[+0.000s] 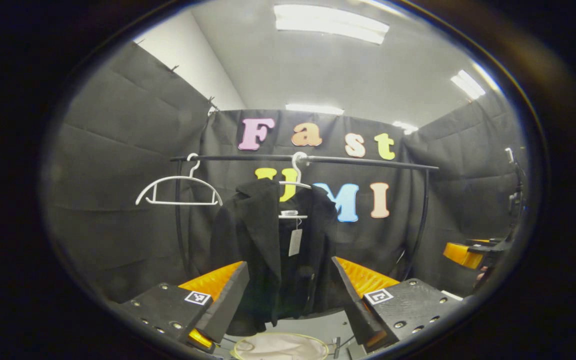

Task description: Grasp the clothes on the hanger with both hands and then place them into the laundry hamper below.

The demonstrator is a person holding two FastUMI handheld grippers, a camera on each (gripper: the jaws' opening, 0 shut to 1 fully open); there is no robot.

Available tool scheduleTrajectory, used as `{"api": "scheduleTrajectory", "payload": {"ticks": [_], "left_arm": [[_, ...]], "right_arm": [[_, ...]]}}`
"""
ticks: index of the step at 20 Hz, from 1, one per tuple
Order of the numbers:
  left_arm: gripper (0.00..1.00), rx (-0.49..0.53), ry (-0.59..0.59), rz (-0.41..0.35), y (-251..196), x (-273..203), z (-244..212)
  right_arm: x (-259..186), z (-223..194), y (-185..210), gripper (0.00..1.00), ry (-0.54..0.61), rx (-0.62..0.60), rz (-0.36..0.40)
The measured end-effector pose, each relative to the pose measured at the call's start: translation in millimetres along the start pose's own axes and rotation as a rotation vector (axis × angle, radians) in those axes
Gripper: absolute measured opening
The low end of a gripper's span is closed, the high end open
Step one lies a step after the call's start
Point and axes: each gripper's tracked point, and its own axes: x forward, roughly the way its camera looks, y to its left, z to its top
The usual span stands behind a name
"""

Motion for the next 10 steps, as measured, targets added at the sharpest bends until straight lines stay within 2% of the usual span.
{"api": "scheduleTrajectory", "payload": {"ticks": [6, 10], "left_arm": [[0.95, -0.010, 0.016, 0.069, 7, 30, 2], [0.95, 0.037, 0.008, 0.123, 14, 57, 10]], "right_arm": [[20, -6, 7, 0.98, 0.015, -0.005, 0.017], [52, -11, 19, 0.98, 0.020, -0.004, 0.052]]}}
